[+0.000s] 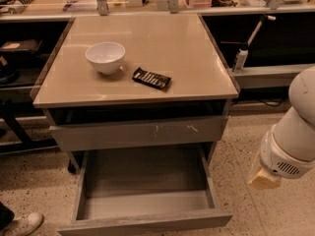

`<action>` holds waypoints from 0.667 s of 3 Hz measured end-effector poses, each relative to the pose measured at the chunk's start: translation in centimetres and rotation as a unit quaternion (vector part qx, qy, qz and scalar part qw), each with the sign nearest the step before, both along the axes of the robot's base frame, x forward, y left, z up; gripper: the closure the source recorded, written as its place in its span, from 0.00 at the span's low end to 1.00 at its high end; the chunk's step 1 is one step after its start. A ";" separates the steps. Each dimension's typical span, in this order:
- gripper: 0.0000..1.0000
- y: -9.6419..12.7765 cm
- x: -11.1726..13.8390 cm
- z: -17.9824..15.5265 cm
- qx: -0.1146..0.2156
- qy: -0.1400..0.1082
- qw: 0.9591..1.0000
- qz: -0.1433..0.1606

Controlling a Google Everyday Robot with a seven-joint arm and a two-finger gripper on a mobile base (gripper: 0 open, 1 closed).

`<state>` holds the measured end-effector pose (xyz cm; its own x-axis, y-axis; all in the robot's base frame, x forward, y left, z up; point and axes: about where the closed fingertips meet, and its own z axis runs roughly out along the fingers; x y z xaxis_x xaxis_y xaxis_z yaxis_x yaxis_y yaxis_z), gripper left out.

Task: Close middle drawer

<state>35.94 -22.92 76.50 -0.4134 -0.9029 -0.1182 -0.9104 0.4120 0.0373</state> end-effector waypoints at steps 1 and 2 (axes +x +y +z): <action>1.00 0.4 -0.6 -1.5 0.009 0.016 1.000 -0.001; 1.00 2.4 -2.4 -6.8 0.029 0.053 0.998 -0.016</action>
Offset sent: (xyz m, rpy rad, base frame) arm -0.0615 0.0530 -0.1590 0.1051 0.2423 -0.0713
